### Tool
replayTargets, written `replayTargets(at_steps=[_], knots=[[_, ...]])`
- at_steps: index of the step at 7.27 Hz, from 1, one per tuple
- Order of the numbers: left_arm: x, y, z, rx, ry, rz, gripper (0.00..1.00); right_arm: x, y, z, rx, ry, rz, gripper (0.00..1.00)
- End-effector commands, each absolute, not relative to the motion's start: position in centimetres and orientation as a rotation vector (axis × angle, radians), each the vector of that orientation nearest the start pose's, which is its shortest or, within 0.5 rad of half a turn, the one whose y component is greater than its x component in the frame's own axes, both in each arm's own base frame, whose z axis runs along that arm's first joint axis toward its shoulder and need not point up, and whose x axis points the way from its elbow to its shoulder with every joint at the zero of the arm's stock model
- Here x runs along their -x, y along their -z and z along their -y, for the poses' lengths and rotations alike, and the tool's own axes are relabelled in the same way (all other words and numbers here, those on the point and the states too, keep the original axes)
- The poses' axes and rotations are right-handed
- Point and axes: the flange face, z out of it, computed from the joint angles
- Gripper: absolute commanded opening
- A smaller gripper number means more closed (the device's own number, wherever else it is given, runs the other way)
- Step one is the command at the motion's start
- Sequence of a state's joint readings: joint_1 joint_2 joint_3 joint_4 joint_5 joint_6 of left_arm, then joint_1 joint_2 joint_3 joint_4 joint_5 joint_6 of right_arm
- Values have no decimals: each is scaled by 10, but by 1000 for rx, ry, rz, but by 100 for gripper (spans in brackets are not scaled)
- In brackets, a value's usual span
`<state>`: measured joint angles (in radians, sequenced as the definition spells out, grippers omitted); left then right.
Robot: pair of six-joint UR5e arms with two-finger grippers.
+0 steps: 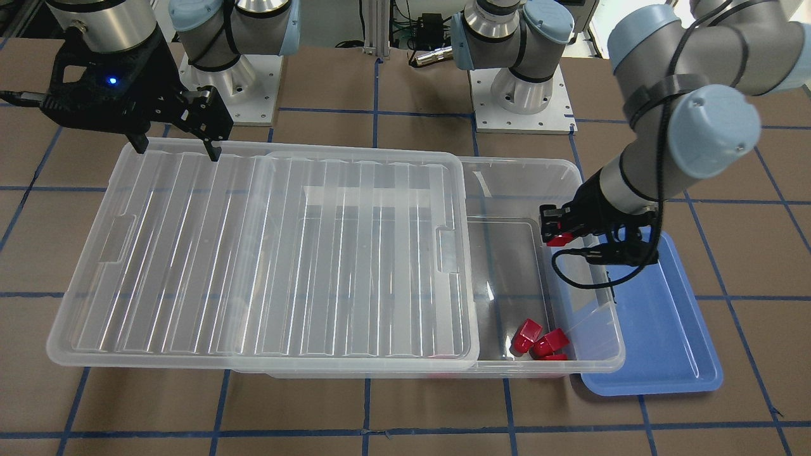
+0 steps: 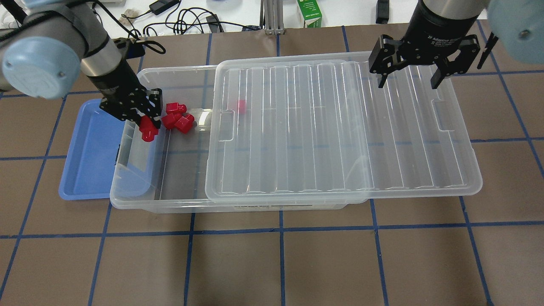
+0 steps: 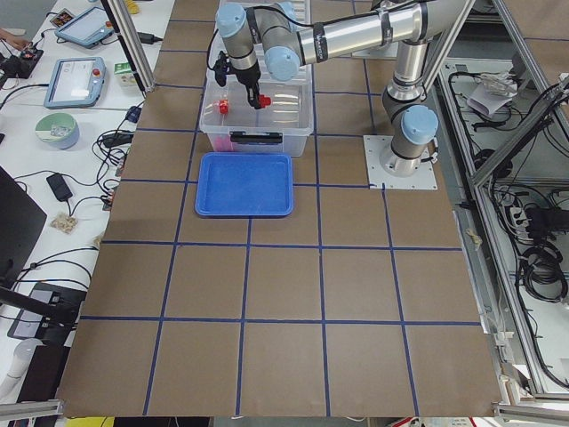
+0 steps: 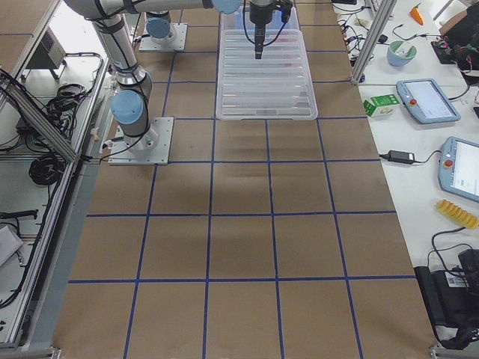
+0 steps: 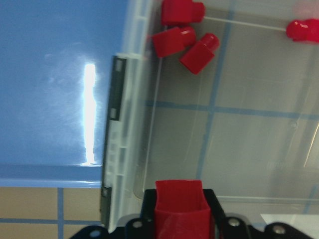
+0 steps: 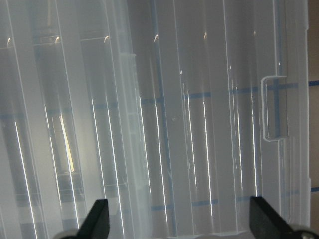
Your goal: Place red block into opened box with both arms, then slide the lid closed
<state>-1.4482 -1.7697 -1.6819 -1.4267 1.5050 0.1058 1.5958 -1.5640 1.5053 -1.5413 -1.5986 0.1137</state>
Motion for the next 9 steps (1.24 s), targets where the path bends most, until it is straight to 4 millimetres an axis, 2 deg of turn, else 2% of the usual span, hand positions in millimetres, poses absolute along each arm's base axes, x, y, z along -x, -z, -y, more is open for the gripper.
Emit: replayTargets(at_steps=[1,2,3,5,7,8,9], knots=[[88,-273,530,10,-193,-3203,19,-146,-505,492,-127,78,-3165,100],[100,-253,523,-35,-222,-3204,19,-146,-504,493,-127,81,-3164,100],[111,-245,525,-85,-182,-3198,19,-147,-505,492,-127,83,-3163,100],[113,-226,518,-94,-245,-3194,24,-147,-504,492,-127,81,-3162,100],[109,-221,518,-79,-253,-3193,29,-146,-504,492,-130,78,-3162,100],[105,-217,518,-77,-269,-3164,38,-146,-504,492,-132,78,-3162,100],[104,-207,515,-54,-296,-3151,61,-147,-504,492,-132,78,-3160,100]])
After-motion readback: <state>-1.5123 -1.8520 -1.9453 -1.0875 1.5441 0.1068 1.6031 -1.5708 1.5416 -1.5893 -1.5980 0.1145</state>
